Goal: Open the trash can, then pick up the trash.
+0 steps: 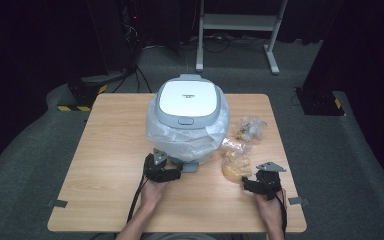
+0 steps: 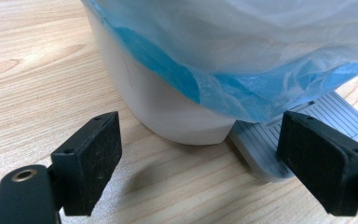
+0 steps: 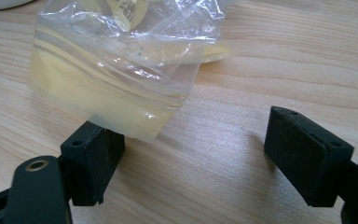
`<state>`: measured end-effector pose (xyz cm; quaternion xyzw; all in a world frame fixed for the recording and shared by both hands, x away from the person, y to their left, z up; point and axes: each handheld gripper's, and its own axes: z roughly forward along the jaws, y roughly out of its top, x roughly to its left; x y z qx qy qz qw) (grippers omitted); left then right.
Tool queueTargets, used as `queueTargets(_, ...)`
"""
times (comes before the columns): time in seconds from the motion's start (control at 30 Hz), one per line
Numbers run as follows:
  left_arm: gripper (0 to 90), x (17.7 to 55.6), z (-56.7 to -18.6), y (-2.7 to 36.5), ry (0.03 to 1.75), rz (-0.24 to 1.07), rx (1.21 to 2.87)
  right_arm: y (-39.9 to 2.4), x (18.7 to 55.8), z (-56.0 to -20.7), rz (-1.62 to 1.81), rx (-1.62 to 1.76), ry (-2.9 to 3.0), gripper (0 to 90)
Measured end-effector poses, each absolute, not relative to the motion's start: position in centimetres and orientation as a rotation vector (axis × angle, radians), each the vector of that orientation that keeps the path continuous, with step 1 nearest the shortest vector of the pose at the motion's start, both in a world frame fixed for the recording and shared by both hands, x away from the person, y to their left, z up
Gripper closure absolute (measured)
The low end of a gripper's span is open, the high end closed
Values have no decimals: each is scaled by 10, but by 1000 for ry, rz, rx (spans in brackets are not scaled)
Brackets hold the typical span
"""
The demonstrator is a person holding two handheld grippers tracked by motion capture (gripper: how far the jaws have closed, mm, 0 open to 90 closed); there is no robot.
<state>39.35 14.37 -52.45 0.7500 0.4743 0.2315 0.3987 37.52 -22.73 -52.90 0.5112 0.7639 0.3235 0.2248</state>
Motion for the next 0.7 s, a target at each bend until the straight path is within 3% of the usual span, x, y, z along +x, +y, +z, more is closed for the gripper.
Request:
queueTargets(0.53, 140, 393, -525, 142, 1223, 586, 1902, -227, 376, -529, 892, 1407, 2110, 197)
queueTargets(0.6, 140, 394, -525, 143, 1215, 584, 1914, -228, 374, -528, 884, 1437, 2090, 238)
queueTargets(0.7, 140, 394, -525, 143, 1214, 585, 1918, -232, 365, -526, 958, 1454, 2048, 196)
